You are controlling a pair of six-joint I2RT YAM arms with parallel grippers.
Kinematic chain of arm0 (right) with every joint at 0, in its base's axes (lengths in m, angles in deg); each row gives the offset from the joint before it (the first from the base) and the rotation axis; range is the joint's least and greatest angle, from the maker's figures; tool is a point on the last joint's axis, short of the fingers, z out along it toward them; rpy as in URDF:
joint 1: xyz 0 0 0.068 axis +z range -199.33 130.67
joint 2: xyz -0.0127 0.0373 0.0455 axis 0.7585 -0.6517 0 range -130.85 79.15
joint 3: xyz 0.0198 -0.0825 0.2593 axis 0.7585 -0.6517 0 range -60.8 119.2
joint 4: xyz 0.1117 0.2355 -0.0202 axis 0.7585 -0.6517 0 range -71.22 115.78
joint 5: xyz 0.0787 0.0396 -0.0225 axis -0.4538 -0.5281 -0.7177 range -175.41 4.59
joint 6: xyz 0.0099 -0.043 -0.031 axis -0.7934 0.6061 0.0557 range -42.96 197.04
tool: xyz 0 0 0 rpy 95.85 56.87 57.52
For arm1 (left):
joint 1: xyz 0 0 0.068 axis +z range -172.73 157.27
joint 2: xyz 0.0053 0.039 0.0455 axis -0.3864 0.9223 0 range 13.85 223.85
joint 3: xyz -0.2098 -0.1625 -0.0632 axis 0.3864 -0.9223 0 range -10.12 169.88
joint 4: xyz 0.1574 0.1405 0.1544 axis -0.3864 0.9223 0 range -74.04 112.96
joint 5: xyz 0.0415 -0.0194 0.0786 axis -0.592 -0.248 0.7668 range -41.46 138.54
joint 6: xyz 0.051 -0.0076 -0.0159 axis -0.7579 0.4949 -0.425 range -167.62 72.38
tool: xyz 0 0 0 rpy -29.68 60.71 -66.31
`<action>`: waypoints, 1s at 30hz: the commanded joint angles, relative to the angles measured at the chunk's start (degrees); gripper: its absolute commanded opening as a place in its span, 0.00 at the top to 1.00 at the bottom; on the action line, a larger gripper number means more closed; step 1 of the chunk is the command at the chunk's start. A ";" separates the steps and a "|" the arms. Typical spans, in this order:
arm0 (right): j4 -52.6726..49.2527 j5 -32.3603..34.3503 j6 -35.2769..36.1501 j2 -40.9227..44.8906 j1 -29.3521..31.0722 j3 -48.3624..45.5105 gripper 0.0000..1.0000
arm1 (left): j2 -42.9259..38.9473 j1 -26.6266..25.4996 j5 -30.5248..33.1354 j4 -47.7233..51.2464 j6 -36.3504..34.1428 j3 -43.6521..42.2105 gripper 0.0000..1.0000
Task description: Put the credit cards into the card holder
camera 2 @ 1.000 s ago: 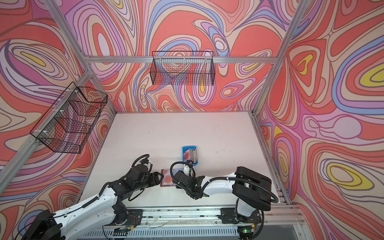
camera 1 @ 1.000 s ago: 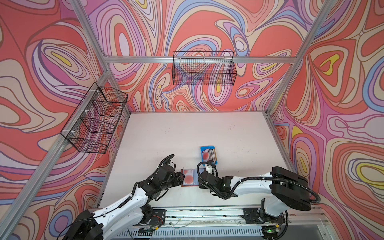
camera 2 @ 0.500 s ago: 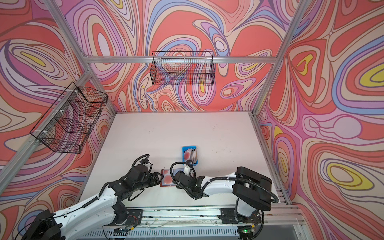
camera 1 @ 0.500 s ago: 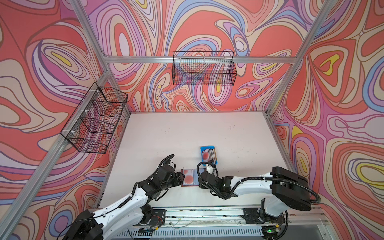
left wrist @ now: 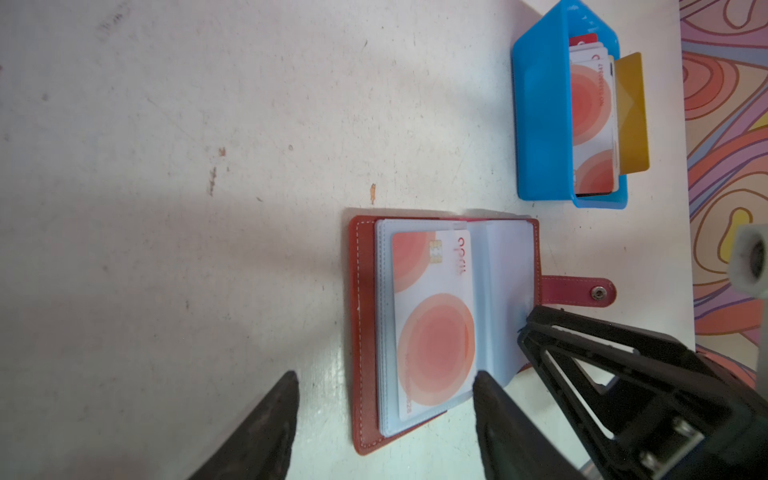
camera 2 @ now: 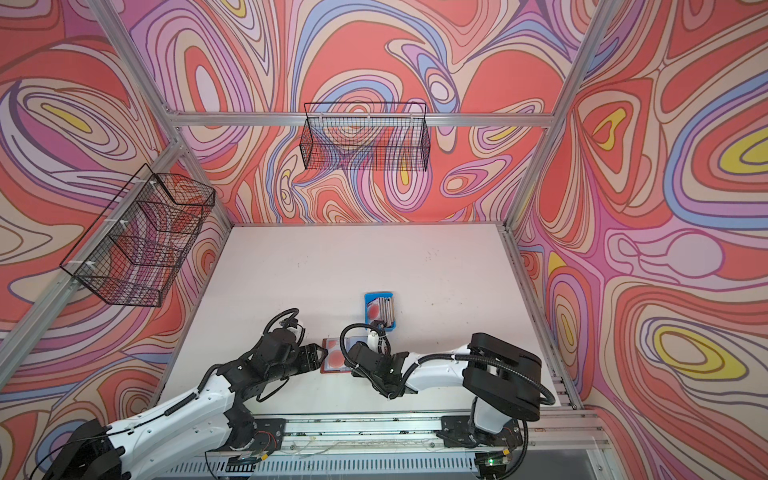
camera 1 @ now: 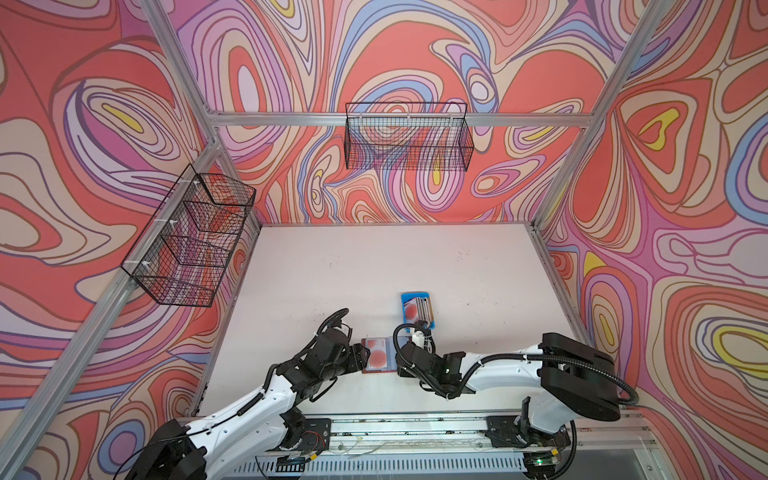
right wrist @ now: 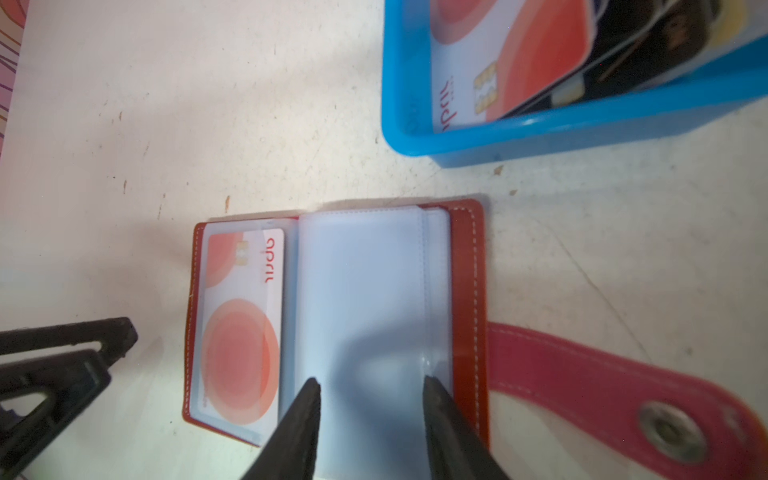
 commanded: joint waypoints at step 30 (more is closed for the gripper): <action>1.26 1.05 -0.30 2.48 -0.29 0.99 0.51 | 2.57 -0.17 -1.54 -3.34 1.04 -0.50 0.31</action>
